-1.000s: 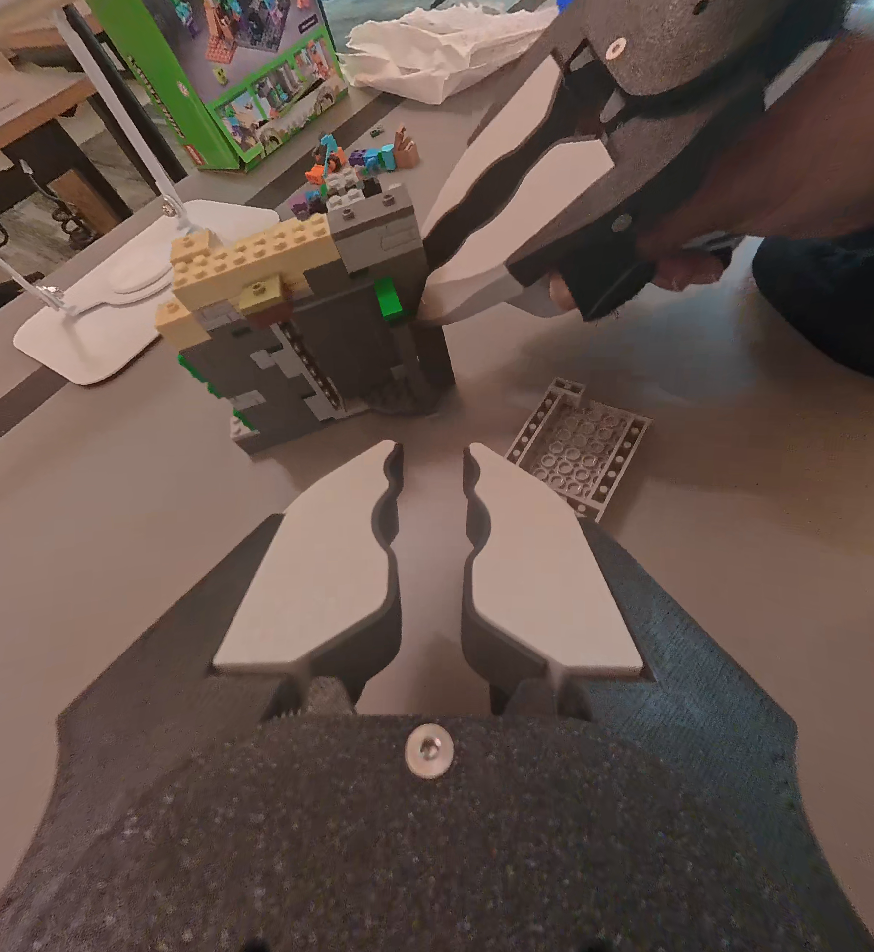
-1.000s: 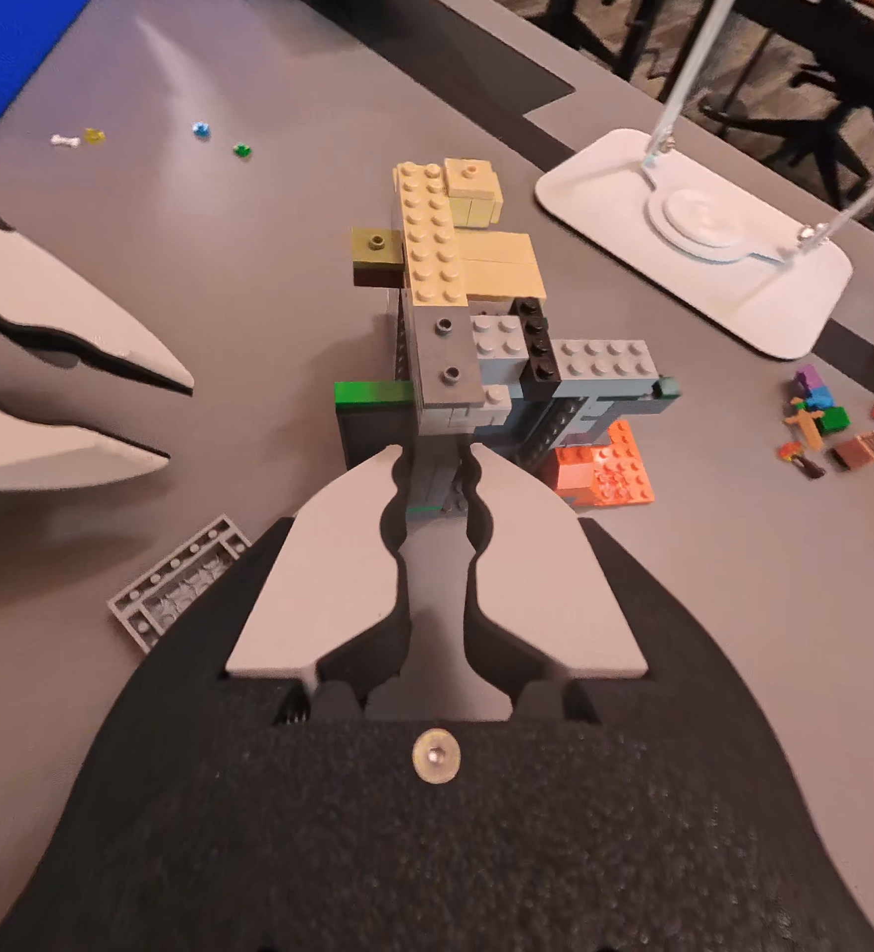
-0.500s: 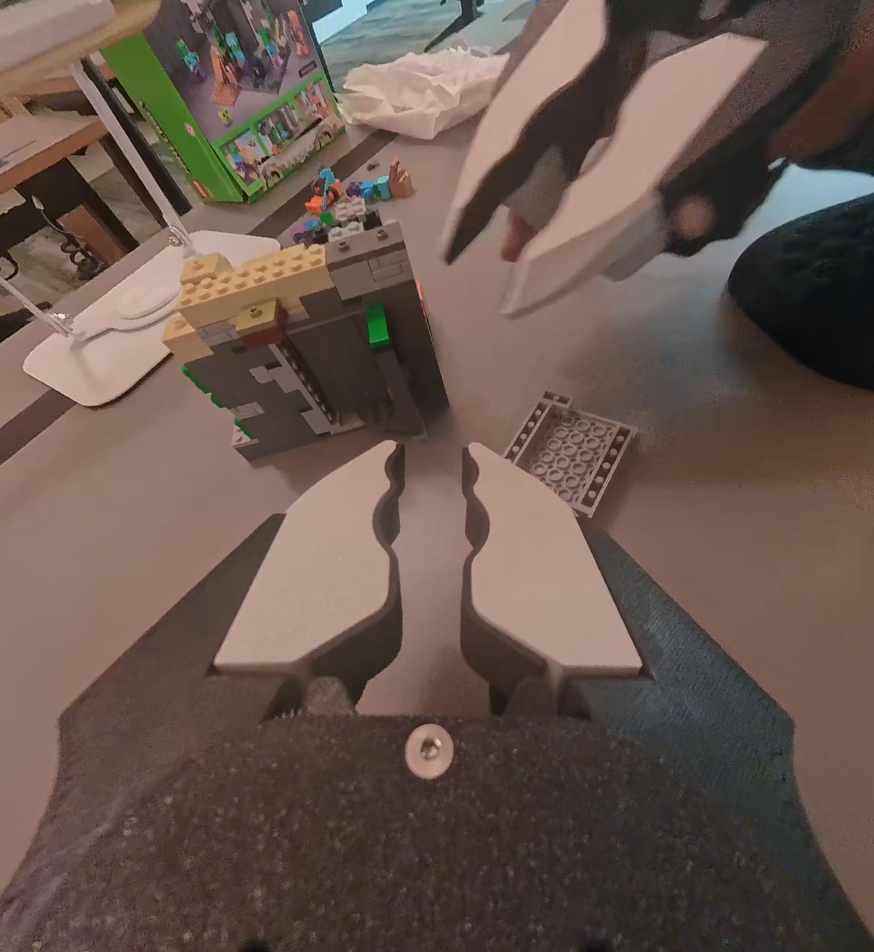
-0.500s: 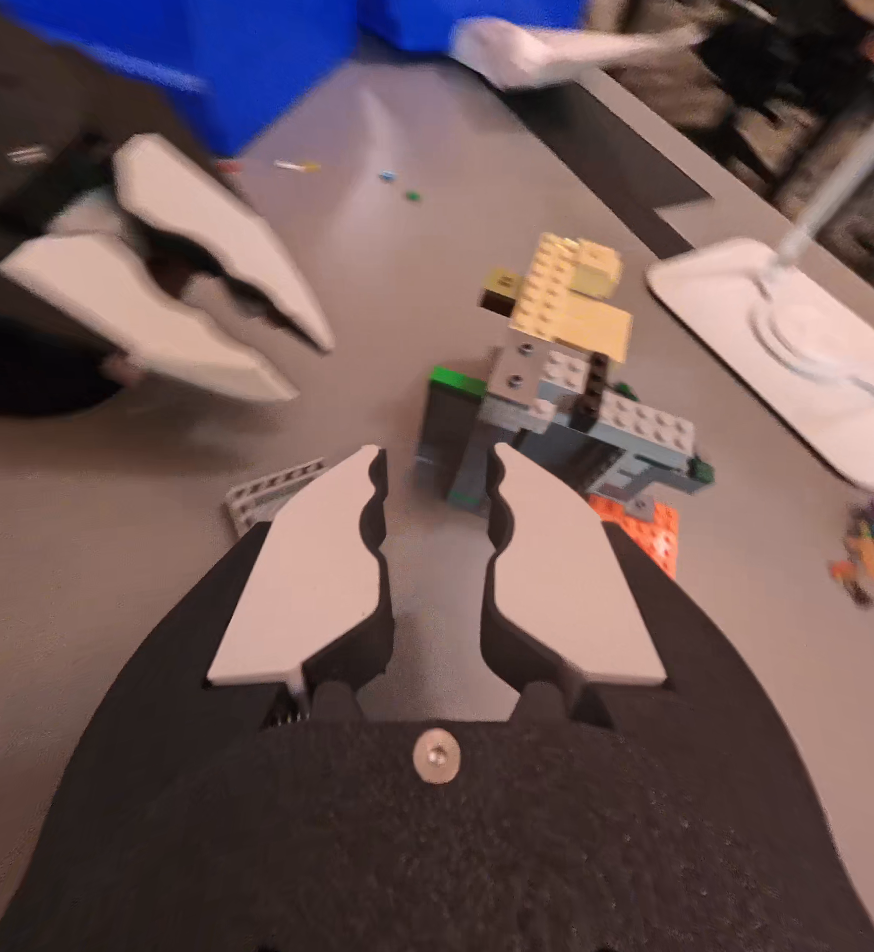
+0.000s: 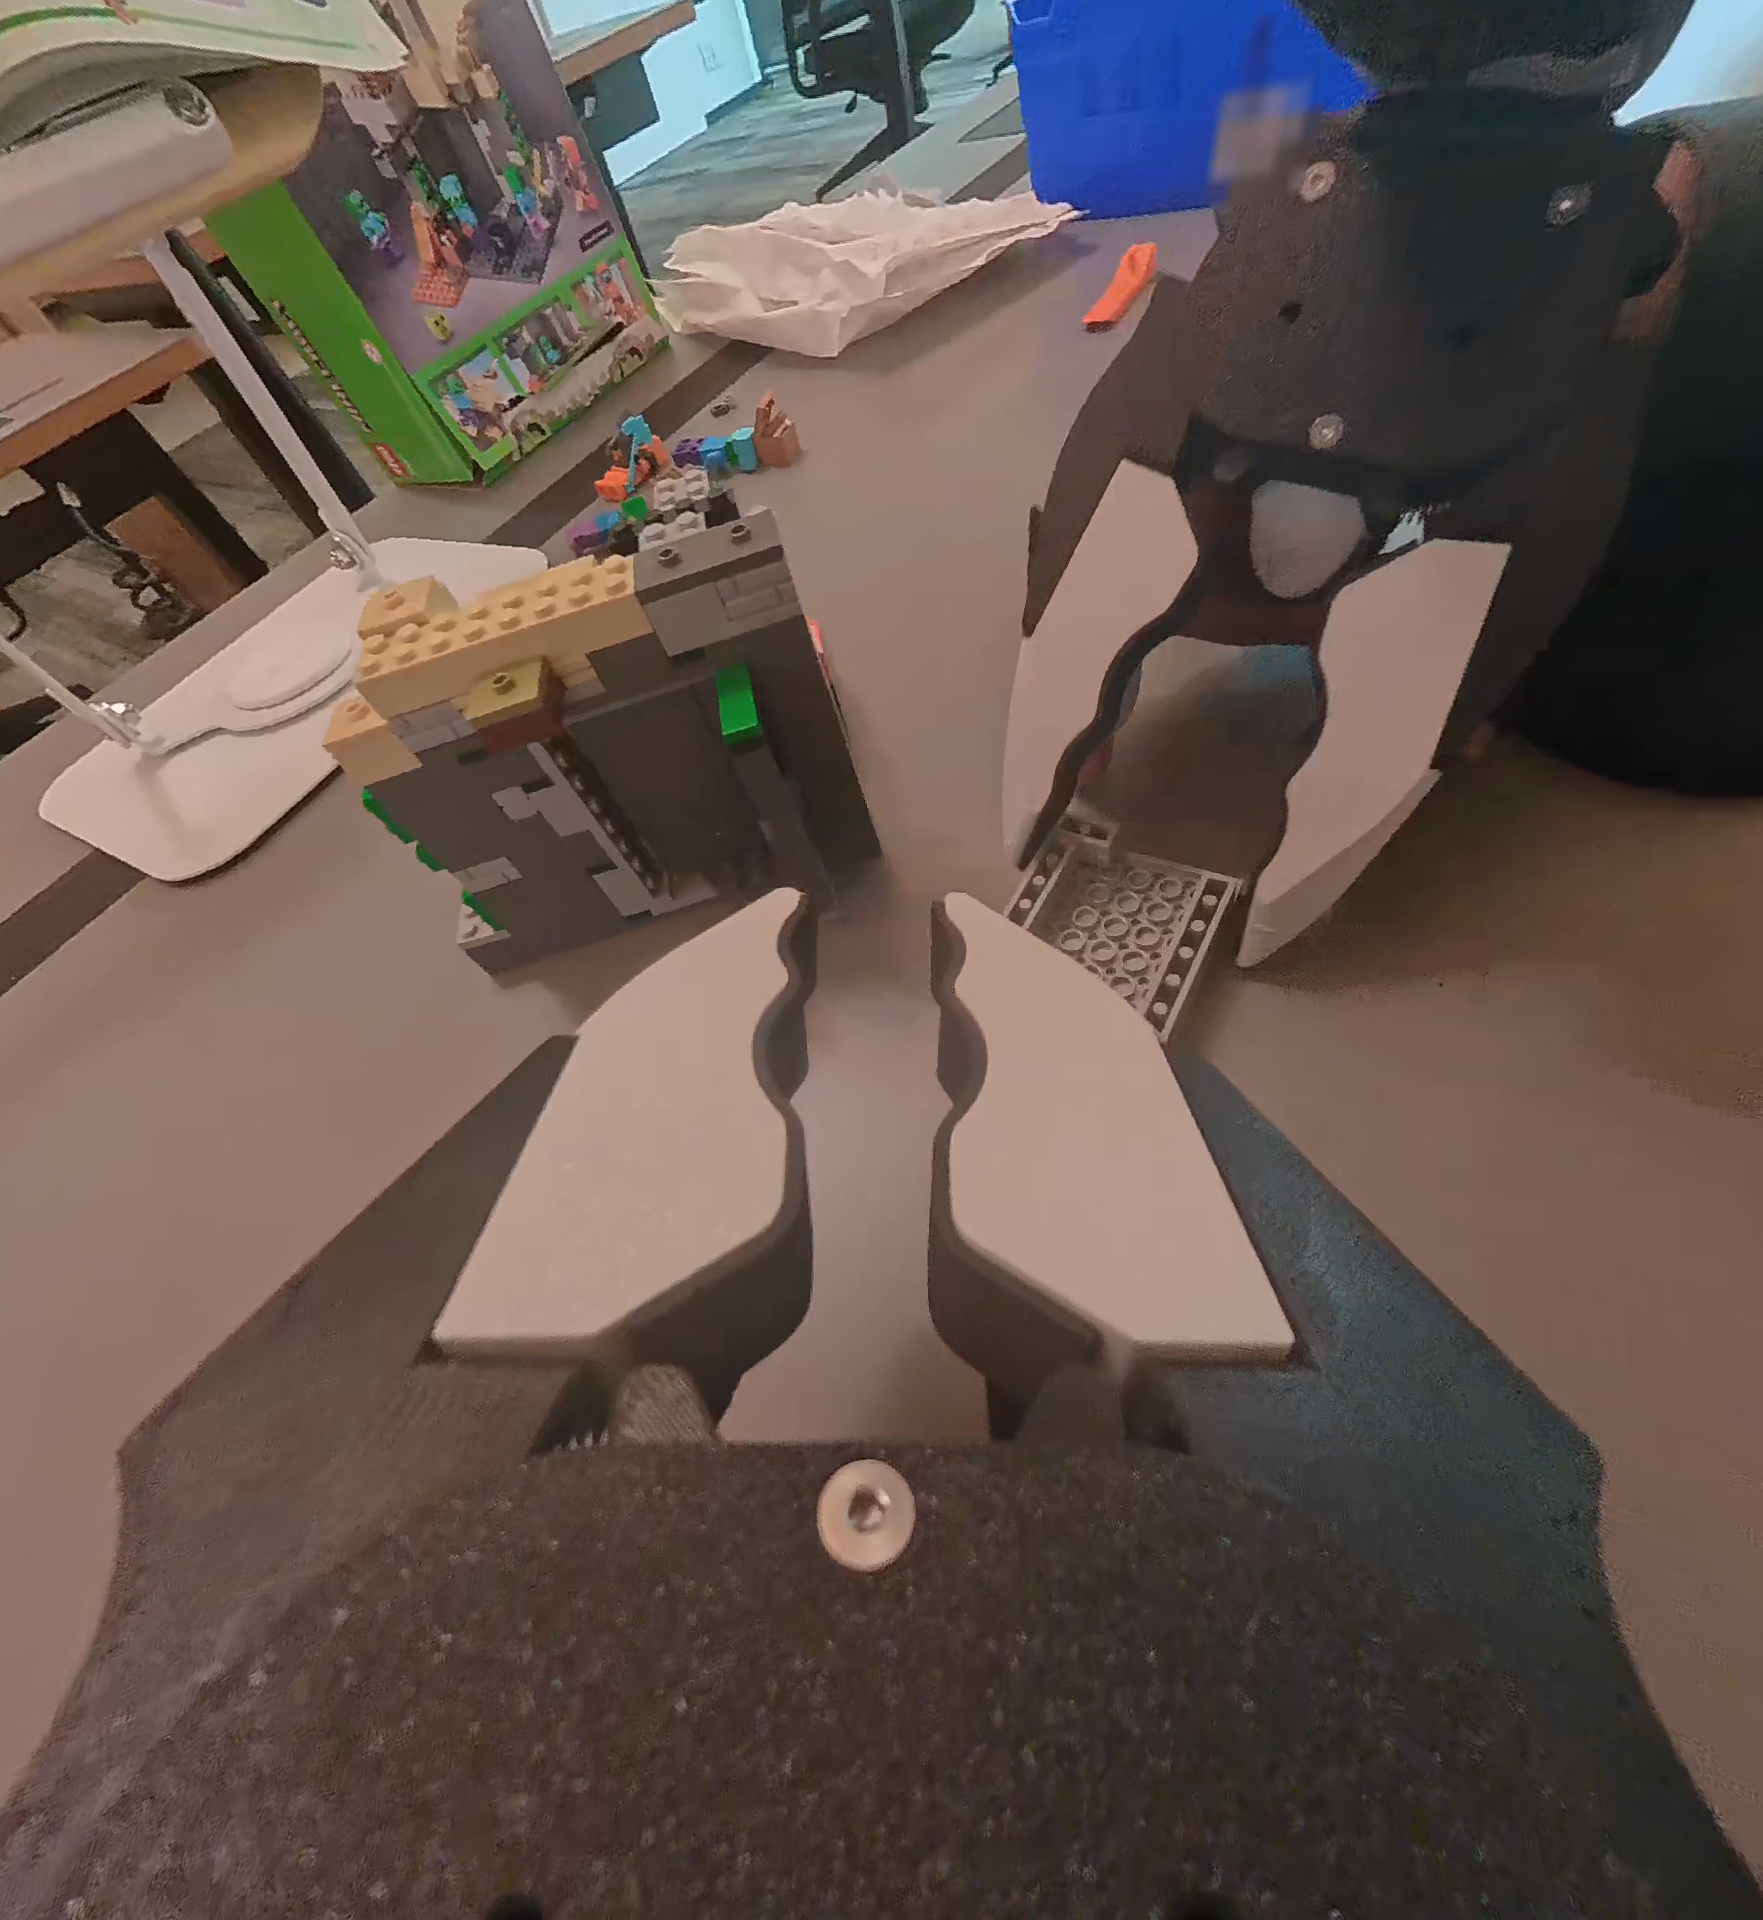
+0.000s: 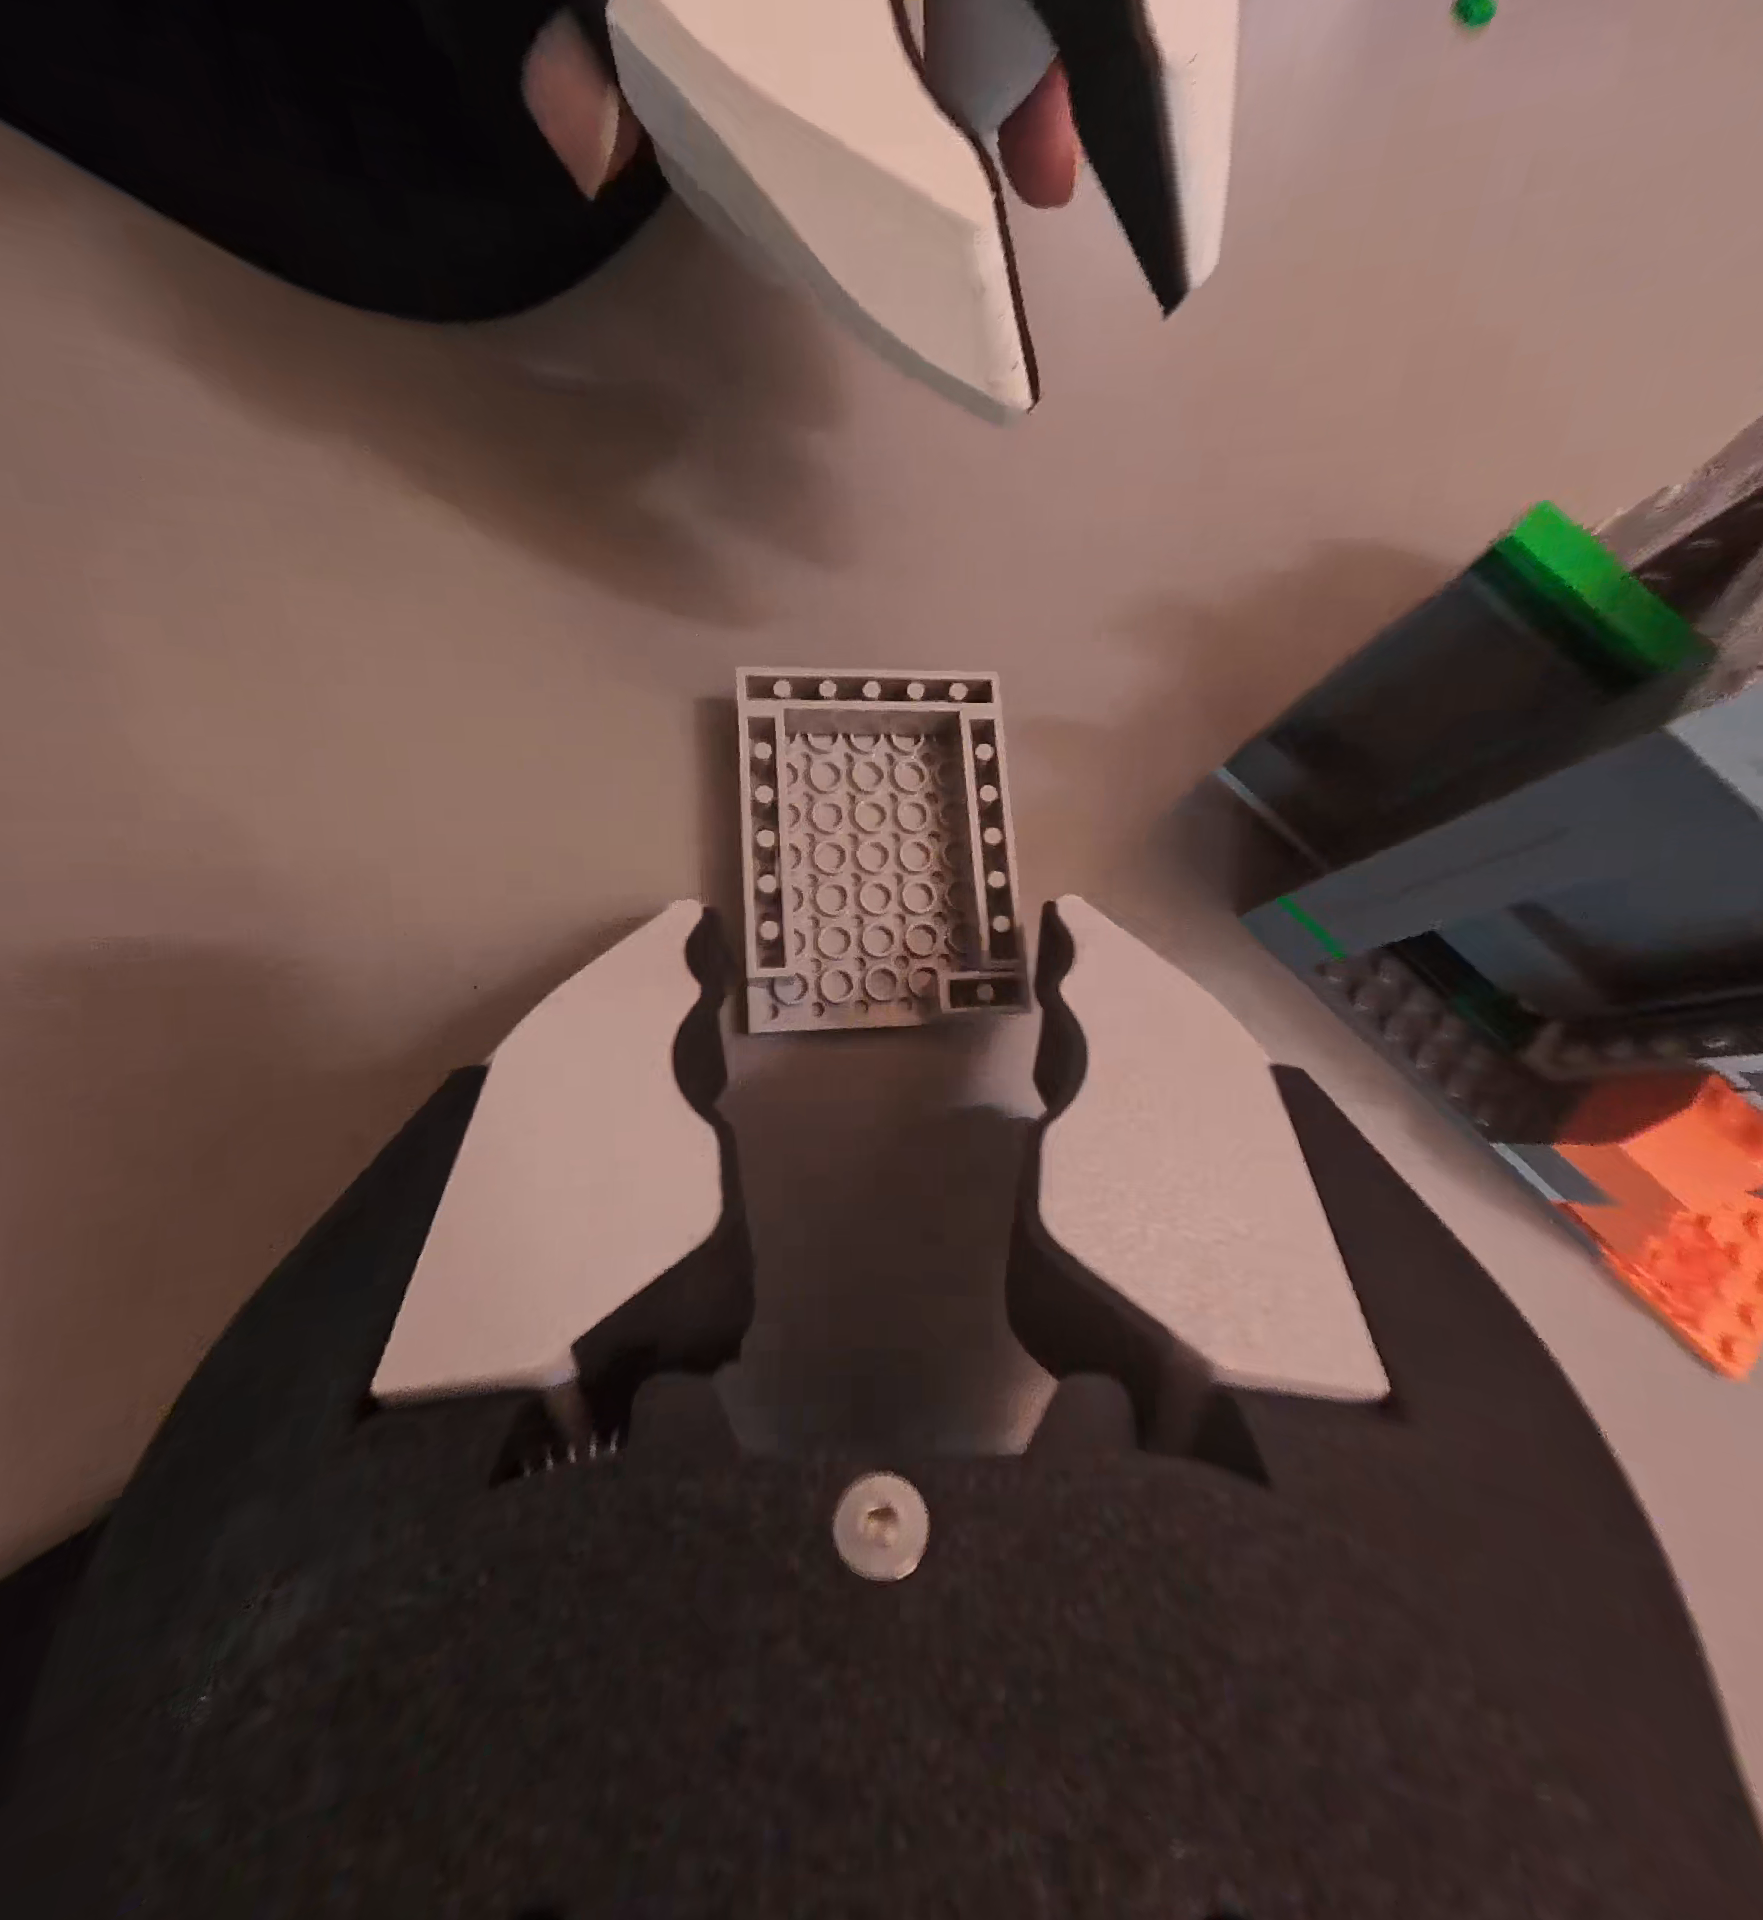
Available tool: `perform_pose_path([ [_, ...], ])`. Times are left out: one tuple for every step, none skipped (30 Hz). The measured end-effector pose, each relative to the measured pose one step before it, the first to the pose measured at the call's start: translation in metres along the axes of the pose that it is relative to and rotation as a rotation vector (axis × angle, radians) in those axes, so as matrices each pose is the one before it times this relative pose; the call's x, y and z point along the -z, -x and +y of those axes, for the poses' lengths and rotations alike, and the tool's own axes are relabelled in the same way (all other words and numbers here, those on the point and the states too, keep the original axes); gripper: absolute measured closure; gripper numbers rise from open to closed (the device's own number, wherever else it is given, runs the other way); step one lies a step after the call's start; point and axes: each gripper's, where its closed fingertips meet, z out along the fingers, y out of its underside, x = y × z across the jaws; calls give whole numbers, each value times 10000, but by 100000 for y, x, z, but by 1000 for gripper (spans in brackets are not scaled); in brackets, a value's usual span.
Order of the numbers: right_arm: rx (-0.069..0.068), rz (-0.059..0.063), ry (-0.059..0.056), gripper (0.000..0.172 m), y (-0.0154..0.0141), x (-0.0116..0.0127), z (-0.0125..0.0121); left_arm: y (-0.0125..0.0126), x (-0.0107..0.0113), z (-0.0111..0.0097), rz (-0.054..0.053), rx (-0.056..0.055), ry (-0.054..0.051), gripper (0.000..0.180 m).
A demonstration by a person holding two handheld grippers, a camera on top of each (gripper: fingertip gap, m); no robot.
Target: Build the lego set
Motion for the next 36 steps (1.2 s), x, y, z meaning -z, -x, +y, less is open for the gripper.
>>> perform_pose_path([
  [-24, -44, -34, 119, 71, -146, -37, -147, -18, -24, 72, -68, -14, 160],
  [-56, 27, -4, 120, -59, -75, -37, -180, -2, -43, 87, -89, -32, 159],
  [37, 28, 22, 120, -40, -9, -1, -222, -6, -61, 106, -113, -38, 159],
  [11, -1, 35, 121, 2, 26, 16, -253, 18, -110, 117, -146, -74, 157],
  [-47, -39, 21, 121, 18, 49, 17, -269, 43, -162, 108, -173, -119, 156],
  [-122, -125, -37, 121, 101, 120, -33, -294, 71, -223, 131, -181, -163, 154],
  [-226, -243, -153, 121, 171, 282, -156, -378, 127, -318, 187, -186, -223, 151],
  [-318, -248, -233, 121, 91, 434, -220, -380, 172, -400, 192, -181, -279, 150],
  [-338, -245, -254, 121, 42, 580, -218, -436, 194, -440, 228, -164, -292, 148],
  [-350, -386, -215, 121, 216, 626, -116, -462, 169, -394, 247, -142, -259, 147],
  [-392, -457, -199, 121, 335, 610, -39, -395, 96, -285, 192, -131, -174, 145],
  [-381, -566, -200, 121, 525, 537, -19, -462, 21, -204, 211, -160, -108, 141],
  [-305, -495, -326, 121, 486, 469, -197, -462, -50, -226, 178, -163, -112, 138],
  [-238, -557, -333, 121, 639, 357, -270, -618, -124, -219, 252, -181, -100, 136],
  [-235, -663, -186, 121, 821, 191, -152, -666, -183, -156, 254, -216, -50, 135],
  [-174, -448, -110, 121, 554, 8, -108, -702, -253, -33, 256, -282, 36, 133],
  [-95, -226, -66, 121, 280, -116, -105, -711, -259, -4, 252, -303, 61, 131],
  [-74, -273, 40, 121, 381, -199, 31, -589, -250, -32, 172, -277, 47, 131],
  [-53, -334, 86, 121, 499, -223, 112, -442, -212, -75, 99, -264, 39, 131],
  [-27, -242, 56, 121, 372, -239, 88, -364, -202, -36, 59, -233, 53, 131],
  [10, -199, 28, 126, 292, -196, 41, -371, -165, 27, 96, -224, 77, 132],
  [169, -113, -182, 167, 89, -33, -254, -377, -130, -2, 107, -231, 57, 134],
  [-91, 76, -291, 171, -186, 63, -428, -295, -75, -106, 69, -186, -11, 135],
  [-197, -87, -115, 171, -15, 128, -173, -268, -52, -162, 82, -96, -49, 137],
  [-125, 84, 78, 164, -226, 52, 192, -191, -92, -39, 53, -54, 24, 139],
  [48, 284, 280, 158, -458, -77, 540, -100, -147, 187, -9, -98, 151, 140],
  [147, 180, 238, 158, -210, -74, 448, -158, -131, 224, 53, -64, 144, 139],
  [149, 85, 39, 158, -16, -33, 48, -22, -39, 98, 22, 34, 46, 139],
  [171, 115, -55, 157, -37, 17, -148, 115, 34, 23, -30, 92, -9, 140],
  [205, 171, -6, 152, -110, 12, -89, 190, 65, 14, -53, 120, -21, 141],
  [222, 200, 58, 149, -142, -6, 32, 194, 47, 61, -63, 111, 9, 141],
  [217, 216, 117, 148, -172, -29, 142, 203, 42, 83, -79, 72, 22, 142],
  [225, 222, 82, 147, -184, -56, 84, 214, 52, 91, -105, 59, 33, 144],
  [245, 246, 84, 144, -184, -86, 71, 181, 40, 138, -81, 43, 57, 146],
  [255, 250, 164, 140, -171, -97, 147, 174, 60, 51, -81, 28, 9, 146],
  [228, 302, 220, 136, -224, -90, 187, 205, 97, -22, -113, 20, -32, 147],
])
